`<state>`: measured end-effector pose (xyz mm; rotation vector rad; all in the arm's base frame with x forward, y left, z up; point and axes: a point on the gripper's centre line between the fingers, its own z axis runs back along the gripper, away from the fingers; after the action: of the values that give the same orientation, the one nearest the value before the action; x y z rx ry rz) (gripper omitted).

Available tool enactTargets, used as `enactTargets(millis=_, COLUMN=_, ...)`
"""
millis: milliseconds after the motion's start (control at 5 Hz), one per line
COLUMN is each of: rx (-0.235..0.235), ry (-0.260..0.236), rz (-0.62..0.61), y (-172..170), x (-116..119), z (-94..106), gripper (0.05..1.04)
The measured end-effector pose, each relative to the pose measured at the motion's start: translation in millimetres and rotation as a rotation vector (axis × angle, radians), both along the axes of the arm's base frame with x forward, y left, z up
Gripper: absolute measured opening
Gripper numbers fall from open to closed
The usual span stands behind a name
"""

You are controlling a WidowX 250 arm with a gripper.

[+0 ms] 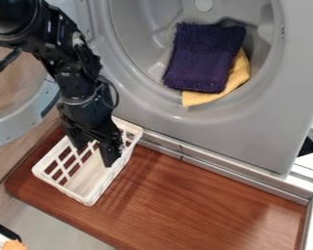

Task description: Take the violet cloth out of the washing machine and put it on the table

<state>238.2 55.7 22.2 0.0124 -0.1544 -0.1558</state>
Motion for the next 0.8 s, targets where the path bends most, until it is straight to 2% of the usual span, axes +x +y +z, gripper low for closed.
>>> enactTargets(millis=400, rx=-0.01, ry=0.024, rz=-0.042, y=-12, x=-5, z=-7.2, gripper=1.001)
enactTargets(millis=600, rx=-0.036, ry=-0.028, rz=-0.087, y=-30, x=7, z=2.9, gripper=1.001)
enactTargets(millis=800, rx=-0.06, ry=-0.225, rz=-0.164, y=-63, x=40, z=47.4, gripper=1.001)
